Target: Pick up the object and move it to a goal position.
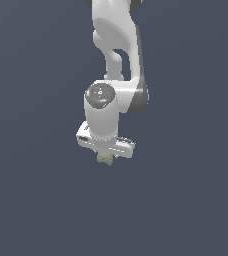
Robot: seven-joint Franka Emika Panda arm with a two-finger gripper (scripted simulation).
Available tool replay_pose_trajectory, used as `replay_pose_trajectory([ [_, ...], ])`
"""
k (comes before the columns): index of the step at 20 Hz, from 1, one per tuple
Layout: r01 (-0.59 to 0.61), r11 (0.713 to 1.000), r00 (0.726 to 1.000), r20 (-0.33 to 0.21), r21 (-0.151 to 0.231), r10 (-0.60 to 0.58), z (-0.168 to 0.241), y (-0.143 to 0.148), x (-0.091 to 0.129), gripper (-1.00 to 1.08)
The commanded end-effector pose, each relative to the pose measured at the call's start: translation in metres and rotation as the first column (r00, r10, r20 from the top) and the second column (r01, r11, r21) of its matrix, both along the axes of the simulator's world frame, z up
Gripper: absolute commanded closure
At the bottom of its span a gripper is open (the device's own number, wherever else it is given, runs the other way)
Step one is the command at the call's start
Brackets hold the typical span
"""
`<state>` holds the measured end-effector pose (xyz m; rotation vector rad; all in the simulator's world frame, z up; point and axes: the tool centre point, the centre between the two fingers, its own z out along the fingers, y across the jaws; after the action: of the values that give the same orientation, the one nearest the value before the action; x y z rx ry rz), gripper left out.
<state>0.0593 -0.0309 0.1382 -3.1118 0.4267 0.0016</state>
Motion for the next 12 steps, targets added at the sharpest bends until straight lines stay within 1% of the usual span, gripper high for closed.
replay_pose_trajectory([
  [1, 0.0, 1.0, 1.0, 0.001, 0.0, 0.0, 0.027, -0.017, -0.004, 1.08],
  [12, 0.001, 1.0, 1.0, 0.001, 0.001, -0.001, 0.142, -0.087, -0.017, 1.08],
])
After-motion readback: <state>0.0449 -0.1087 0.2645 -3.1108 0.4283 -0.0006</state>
